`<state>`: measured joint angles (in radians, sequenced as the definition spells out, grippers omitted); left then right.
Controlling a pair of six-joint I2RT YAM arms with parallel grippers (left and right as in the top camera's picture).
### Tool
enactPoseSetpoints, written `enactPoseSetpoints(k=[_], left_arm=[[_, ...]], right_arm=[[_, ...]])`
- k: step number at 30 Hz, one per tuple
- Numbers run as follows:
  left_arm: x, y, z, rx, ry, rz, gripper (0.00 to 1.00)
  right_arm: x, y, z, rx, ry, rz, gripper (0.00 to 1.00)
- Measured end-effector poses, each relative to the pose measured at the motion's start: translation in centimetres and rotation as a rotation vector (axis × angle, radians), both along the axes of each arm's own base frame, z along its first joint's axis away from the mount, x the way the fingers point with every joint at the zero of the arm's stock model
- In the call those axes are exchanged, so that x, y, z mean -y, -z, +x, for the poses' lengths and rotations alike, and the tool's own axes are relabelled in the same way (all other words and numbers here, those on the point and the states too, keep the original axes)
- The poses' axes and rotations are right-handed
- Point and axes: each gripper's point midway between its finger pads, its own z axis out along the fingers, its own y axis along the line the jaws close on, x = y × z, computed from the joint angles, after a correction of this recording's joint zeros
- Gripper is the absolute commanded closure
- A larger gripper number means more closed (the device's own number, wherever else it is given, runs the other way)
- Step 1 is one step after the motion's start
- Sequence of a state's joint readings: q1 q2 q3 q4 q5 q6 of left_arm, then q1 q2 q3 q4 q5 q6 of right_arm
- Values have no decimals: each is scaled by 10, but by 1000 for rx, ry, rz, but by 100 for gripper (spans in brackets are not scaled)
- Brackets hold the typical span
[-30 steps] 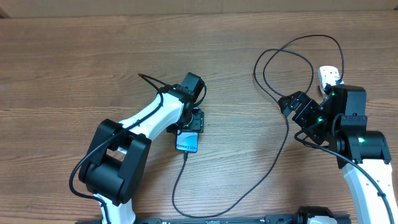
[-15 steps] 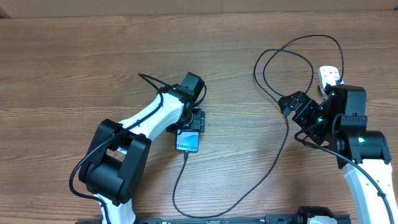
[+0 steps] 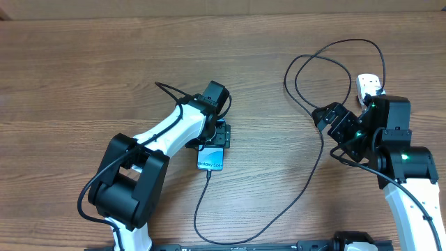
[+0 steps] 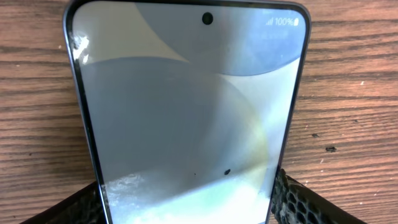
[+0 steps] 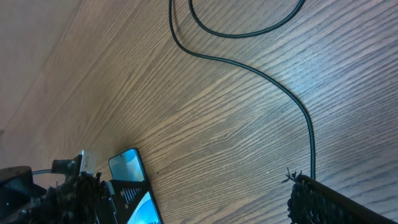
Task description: Plug charger to phone and switch on socket
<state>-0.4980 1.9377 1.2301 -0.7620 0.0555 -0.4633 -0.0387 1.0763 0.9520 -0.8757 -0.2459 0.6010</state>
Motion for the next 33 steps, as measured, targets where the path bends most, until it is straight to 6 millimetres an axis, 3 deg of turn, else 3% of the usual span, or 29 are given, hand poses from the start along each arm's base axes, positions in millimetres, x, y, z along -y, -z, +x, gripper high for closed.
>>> enactPoseSetpoints(k=[11, 15, 18, 30, 33], left_arm=[[0, 0, 0, 0, 0, -1, 16], [0, 0, 0, 0, 0, 0, 11], [0, 0, 0, 1, 0, 1, 0], [-4, -6, 8, 15, -3, 39, 1], [-4, -7, 7, 12, -3, 41, 6]], right_arm=[[0, 0, 0, 0, -1, 0, 0], [0, 0, 0, 0, 0, 1, 0], [0, 0, 0, 0, 0, 0, 0], [0, 0, 0, 0, 0, 0, 0], [0, 0, 0, 0, 0, 0, 0]])
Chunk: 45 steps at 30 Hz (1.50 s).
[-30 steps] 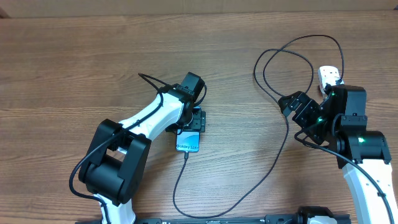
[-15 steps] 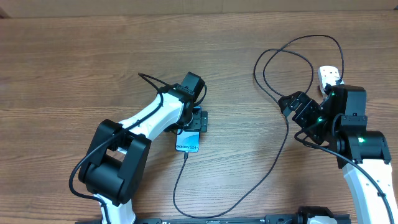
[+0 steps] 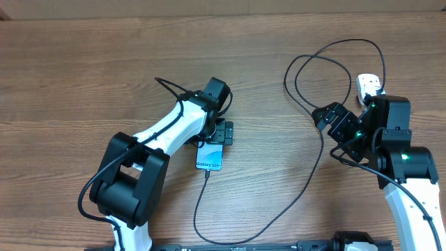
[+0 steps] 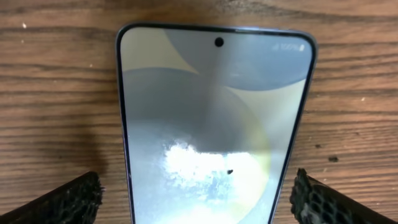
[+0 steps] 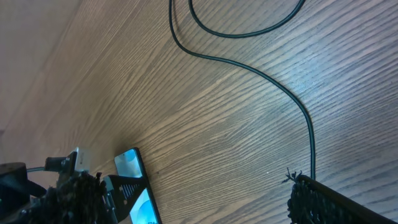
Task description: Plug charger to phone and switch on socket
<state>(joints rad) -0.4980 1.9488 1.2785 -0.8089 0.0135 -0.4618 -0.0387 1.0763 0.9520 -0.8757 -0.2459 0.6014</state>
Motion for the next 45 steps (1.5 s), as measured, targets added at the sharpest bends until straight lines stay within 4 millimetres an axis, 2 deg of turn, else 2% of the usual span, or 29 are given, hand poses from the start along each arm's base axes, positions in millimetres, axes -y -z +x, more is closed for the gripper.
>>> enactPoseSetpoints(k=[5, 11, 15, 19, 24, 29, 35, 41, 45], left_arm=[[2, 0, -5, -11, 14, 9, 7], [9, 6, -12, -9, 40, 10, 20], [9, 7, -13, -8, 43, 17, 20], [6, 7, -9, 16, 31, 36, 20], [3, 5, 7, 87, 17, 66, 21], [-3, 4, 15, 121, 3, 85, 20], [-5, 4, 16, 128, 0, 96, 15], [-7, 5, 17, 133, -3, 106, 14], [-9, 5, 18, 133, -16, 105, 2]], right_arm=[[0, 0, 0, 0, 0, 0, 0], [0, 0, 0, 0, -1, 0, 0], [0, 0, 0, 1, -1, 0, 0], [0, 0, 0, 0, 0, 0, 0], [0, 0, 0, 0, -1, 0, 0], [0, 0, 0, 1, -1, 0, 0], [0, 0, 0, 0, -1, 0, 0], [0, 0, 0, 0, 0, 0, 0], [0, 0, 0, 1, -1, 0, 0]])
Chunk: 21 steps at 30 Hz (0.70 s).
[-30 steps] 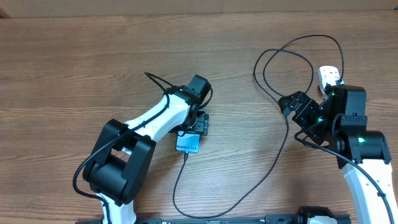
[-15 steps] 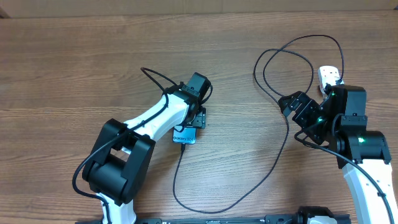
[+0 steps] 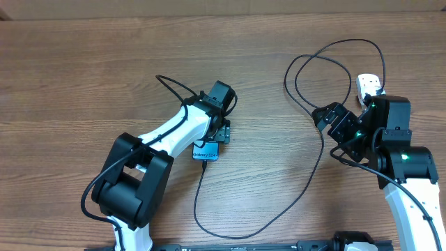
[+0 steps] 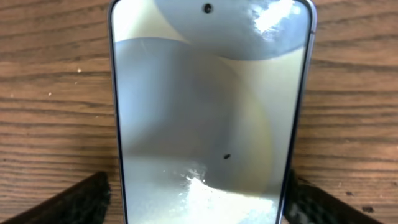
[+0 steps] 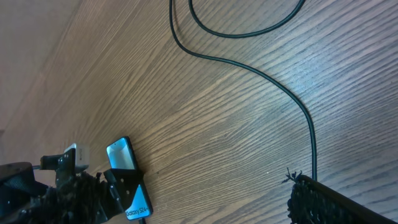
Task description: Plug charger to phone and switch on socket
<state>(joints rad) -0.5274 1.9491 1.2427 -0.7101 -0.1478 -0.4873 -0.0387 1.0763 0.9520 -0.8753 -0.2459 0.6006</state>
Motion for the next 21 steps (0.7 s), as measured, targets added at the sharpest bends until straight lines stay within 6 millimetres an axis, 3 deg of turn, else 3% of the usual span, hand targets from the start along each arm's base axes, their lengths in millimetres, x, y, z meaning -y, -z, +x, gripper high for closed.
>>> enactPoseSetpoints(k=[9, 14, 18, 21], left_arm=[[-8, -6, -5, -42, -22, 22, 0], [-1, -41, 19, -1, -37, -3, 0], [5, -83, 50, 74, -61, -61, 0], [-3, -93, 59, 88, -89, -77, 1]], right_arm=[[0, 0, 0, 0, 0, 1, 0], [0, 0, 0, 0, 0, 0, 0], [0, 0, 0, 0, 0, 1, 0], [0, 0, 0, 0, -1, 0, 0]])
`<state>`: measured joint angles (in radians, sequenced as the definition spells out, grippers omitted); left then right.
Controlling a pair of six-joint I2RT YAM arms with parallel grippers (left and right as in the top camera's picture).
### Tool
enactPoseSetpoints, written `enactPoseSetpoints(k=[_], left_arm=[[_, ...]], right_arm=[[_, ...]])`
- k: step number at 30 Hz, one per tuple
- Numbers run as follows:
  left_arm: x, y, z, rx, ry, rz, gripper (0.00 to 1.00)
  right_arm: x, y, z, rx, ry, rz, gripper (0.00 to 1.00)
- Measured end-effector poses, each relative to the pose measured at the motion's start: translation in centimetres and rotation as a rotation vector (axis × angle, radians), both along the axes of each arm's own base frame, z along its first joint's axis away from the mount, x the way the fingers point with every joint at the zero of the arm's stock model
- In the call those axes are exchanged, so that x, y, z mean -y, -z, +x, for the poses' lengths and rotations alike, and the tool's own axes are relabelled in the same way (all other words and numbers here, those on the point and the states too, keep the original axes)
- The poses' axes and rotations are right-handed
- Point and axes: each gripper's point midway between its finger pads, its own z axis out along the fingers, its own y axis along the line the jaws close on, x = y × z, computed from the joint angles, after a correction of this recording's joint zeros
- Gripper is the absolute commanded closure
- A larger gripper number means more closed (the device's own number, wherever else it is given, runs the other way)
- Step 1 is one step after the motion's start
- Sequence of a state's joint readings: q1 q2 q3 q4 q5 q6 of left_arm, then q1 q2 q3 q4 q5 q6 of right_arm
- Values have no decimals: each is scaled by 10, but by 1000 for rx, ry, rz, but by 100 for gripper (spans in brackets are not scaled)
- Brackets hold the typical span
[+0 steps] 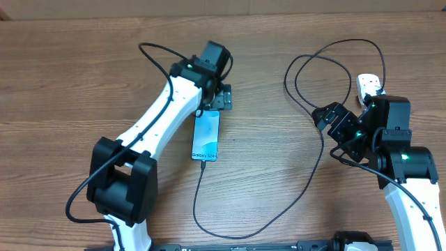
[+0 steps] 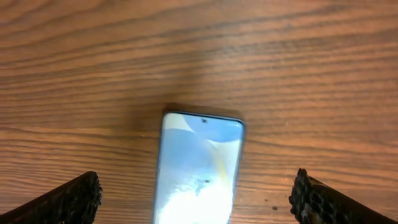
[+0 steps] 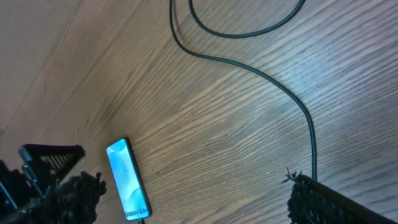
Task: Plug charger to phone and switch on socket
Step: 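Open the left gripper and retract the left arm away from the phone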
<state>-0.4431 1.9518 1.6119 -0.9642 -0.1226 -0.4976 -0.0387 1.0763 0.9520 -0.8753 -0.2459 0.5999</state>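
The phone (image 1: 206, 136) lies flat on the table with its screen lit, also seen in the left wrist view (image 2: 200, 168) and the right wrist view (image 3: 127, 180). The black charger cable (image 1: 200, 195) meets its near end. My left gripper (image 1: 220, 97) hangs open above the phone's far end, fingers wide apart (image 2: 196, 200) and touching nothing. The white socket (image 1: 369, 85) sits at the far right. Just left of it, my right gripper (image 1: 333, 120) is open and empty (image 3: 193, 194).
The cable loops (image 1: 327, 59) across the table between the socket and the phone, passing right under my right gripper. The table's far edge (image 1: 279, 12) runs along the top of the overhead view.
My left gripper was low, with its fingers either side of the phone. It now stands higher and farther back, and the whole phone shows. The right arm has not moved.
First my left fingers sat close against the sides of the plugged-in phone. Then they stood wider apart. Later the phone lay slightly farther back and straighter between them. Now the gripper is clear of it. The right gripper stayed by the socket.
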Motion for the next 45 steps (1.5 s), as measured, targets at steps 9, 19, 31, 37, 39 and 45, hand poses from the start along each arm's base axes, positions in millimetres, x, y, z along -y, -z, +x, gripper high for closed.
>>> enactPoseSetpoints(k=[9, 19, 31, 37, 39, 45], left_arm=[[-80, 5, 3, -87, -202, 8, 0], [-134, 6, 2, -123, -333, 14, 0], [-134, 6, 2, -123, -332, 13, 0], [-134, 6, 2, -123, -332, 13, 0], [-134, 6, 2, -123, -332, 13, 0], [-134, 6, 2, -123, -332, 13, 0]], right_arm=[[0, 0, 0, 0, -1, -1, 0], [0, 0, 0, 0, -1, -1, 0], [0, 0, 0, 0, -1, -1, 0], [0, 0, 0, 0, -1, 0, 0], [0, 0, 0, 0, -1, -1, 0], [0, 0, 0, 0, -1, -1, 0]])
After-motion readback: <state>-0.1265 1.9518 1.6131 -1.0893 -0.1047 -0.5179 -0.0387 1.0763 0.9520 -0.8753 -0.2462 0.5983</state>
